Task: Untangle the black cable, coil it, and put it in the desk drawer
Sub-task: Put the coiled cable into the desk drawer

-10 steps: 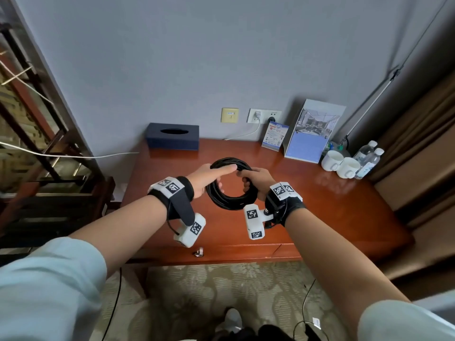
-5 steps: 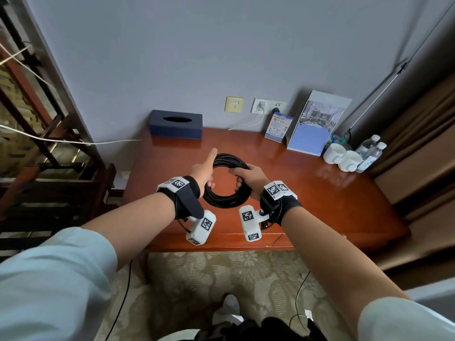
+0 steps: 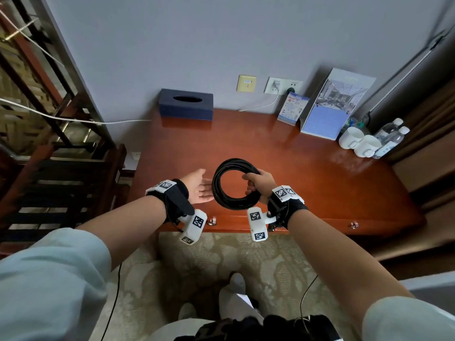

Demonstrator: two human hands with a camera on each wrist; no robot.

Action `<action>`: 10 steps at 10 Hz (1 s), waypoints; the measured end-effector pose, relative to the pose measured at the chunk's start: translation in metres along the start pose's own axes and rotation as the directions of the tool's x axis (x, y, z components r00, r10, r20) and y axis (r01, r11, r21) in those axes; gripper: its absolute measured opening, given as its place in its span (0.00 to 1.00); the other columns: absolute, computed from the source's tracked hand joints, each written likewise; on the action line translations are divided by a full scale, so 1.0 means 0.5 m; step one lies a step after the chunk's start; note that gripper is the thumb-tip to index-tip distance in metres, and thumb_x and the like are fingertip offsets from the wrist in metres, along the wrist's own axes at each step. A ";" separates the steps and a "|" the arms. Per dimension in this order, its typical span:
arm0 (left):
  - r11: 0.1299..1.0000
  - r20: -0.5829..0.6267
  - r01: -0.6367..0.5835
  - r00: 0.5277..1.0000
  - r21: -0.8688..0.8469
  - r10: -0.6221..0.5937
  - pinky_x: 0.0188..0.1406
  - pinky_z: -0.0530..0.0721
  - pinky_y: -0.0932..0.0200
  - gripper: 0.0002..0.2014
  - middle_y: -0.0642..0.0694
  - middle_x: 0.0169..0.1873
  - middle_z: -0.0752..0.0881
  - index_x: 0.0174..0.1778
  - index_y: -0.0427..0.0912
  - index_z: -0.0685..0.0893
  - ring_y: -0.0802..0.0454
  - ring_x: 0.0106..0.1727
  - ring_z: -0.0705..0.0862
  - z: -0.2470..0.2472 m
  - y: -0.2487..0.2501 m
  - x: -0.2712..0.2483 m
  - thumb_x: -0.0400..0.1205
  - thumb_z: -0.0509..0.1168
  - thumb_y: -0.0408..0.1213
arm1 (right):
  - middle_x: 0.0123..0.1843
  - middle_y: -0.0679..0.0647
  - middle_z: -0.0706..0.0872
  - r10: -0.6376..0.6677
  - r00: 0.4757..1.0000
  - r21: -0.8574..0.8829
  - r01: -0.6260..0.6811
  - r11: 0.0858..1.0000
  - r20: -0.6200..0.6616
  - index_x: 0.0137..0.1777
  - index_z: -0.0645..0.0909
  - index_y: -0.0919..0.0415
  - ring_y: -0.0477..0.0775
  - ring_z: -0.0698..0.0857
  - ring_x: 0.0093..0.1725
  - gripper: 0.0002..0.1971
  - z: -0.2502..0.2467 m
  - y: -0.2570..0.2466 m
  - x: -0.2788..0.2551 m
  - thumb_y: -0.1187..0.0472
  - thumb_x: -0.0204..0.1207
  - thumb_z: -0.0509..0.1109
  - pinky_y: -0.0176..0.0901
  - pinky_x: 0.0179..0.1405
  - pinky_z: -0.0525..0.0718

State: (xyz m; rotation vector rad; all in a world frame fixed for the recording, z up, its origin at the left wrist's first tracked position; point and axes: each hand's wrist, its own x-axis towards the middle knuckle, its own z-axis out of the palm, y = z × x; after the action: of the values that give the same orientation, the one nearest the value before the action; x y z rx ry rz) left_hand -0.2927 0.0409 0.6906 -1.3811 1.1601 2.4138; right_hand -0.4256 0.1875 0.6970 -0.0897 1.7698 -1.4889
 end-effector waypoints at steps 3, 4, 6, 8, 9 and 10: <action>0.950 0.017 0.312 0.950 0.008 -0.312 0.60 0.79 0.44 0.15 0.33 0.47 0.87 0.56 0.28 0.79 0.36 0.52 0.86 -0.111 -0.126 0.083 0.88 0.49 0.32 | 0.18 0.49 0.64 0.107 0.984 0.185 -0.080 0.979 -0.141 0.42 0.73 0.64 0.47 0.63 0.15 0.07 -0.046 0.093 0.024 0.75 0.77 0.65 0.36 0.17 0.70; 0.947 -0.160 0.320 0.934 -0.033 -0.321 0.64 0.80 0.45 0.07 0.35 0.54 0.79 0.48 0.30 0.76 0.36 0.63 0.80 -0.095 -0.161 0.107 0.86 0.54 0.27 | 0.17 0.49 0.64 0.125 0.979 0.201 -0.092 0.975 -0.161 0.42 0.73 0.64 0.46 0.63 0.15 0.07 -0.069 0.119 0.031 0.74 0.77 0.64 0.36 0.17 0.70; 0.982 -0.225 0.175 0.962 0.075 -0.155 0.63 0.81 0.49 0.07 0.32 0.50 0.84 0.56 0.34 0.74 0.38 0.65 0.82 -0.056 -0.233 0.162 0.84 0.55 0.27 | 0.16 0.47 0.64 0.152 0.970 0.219 -0.110 0.969 -0.187 0.41 0.72 0.63 0.47 0.63 0.15 0.08 -0.117 0.129 0.036 0.74 0.78 0.64 0.36 0.18 0.70; 0.968 -0.233 0.238 0.949 0.080 -0.214 0.35 0.74 0.54 0.17 0.44 0.10 0.75 0.32 0.42 0.66 0.49 0.30 0.69 -0.039 -0.240 0.202 0.88 0.49 0.27 | 0.16 0.48 0.64 0.169 0.971 0.233 -0.128 0.964 -0.168 0.39 0.71 0.63 0.46 0.63 0.15 0.10 -0.140 0.126 0.038 0.75 0.78 0.64 0.35 0.17 0.69; 0.976 -0.223 0.215 0.954 0.045 -0.200 0.39 0.77 0.54 0.17 0.50 0.05 0.71 0.32 0.40 0.68 0.51 0.31 0.70 -0.026 -0.250 0.209 0.89 0.50 0.28 | 0.16 0.48 0.64 0.189 0.968 0.214 -0.151 0.965 -0.166 0.38 0.71 0.62 0.47 0.63 0.15 0.10 -0.142 0.132 0.042 0.75 0.78 0.64 0.36 0.17 0.70; 0.977 -0.236 0.200 0.955 0.068 -0.179 0.37 0.78 0.56 0.12 0.45 0.22 0.77 0.36 0.38 0.73 0.54 0.31 0.72 -0.016 -0.255 0.205 0.87 0.56 0.31 | 0.17 0.49 0.64 0.203 0.965 0.207 -0.167 0.964 -0.168 0.39 0.72 0.63 0.47 0.64 0.16 0.09 -0.145 0.140 0.043 0.75 0.77 0.65 0.37 0.18 0.70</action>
State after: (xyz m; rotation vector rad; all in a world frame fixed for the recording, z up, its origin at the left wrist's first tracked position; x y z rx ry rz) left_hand -0.2880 0.0988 0.5375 -1.6916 1.1106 2.0879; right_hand -0.4545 0.2554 0.6246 0.3172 1.7167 -1.5611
